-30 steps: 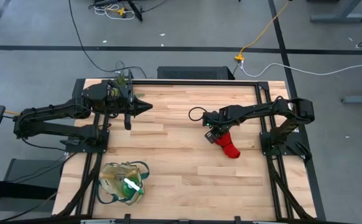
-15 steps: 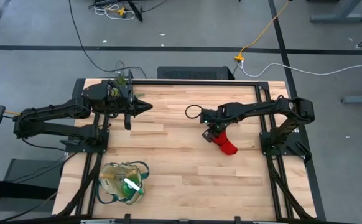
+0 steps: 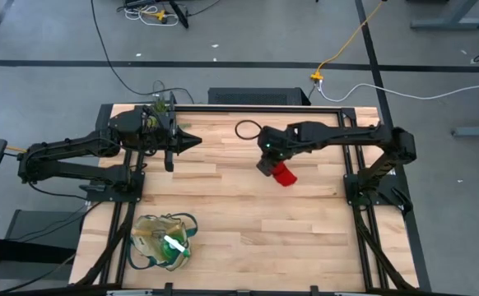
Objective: Pick & Place Garden tools in Gardening bag
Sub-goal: Put the red gloves into the white gardening bag
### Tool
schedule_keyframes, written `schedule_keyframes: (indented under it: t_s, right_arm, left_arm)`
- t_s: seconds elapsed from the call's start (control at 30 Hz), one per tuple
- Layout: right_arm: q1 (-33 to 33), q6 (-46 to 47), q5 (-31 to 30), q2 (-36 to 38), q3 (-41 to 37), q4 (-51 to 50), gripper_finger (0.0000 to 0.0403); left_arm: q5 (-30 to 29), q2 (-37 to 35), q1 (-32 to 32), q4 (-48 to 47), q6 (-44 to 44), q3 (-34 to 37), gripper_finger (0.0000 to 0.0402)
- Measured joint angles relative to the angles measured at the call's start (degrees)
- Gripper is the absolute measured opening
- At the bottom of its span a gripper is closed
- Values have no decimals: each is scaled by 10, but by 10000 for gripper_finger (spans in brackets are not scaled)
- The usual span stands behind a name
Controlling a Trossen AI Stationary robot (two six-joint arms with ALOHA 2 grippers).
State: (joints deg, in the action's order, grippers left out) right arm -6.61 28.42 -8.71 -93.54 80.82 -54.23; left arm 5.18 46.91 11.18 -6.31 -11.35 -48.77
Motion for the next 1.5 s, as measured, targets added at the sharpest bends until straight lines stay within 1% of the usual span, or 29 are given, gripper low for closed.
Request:
schedule_keyframes:
  t_s: [0.17,0.4,0.97,1.1,1.37,1.5]
  right_arm:
    - [1,-30,-14,0,56,-1,6]
    - [1,-79,-14,0,121,3,6]
    - [1,-177,-7,0,224,60,6]
    - [1,-193,-7,2,244,77,6]
    - [1,-219,-7,22,253,157,6]
    - [1,-230,16,35,253,194,6]
  left_arm:
    - [0,0,0,0,0,0,14]
    - [0,0,0,0,1,0,14]
    - [0,0,0,1,2,0,14]
    - [0,0,0,1,2,0,14]
    - [-14,0,0,10,1,0,14]
    - [-25,0,0,26,1,-1,14]
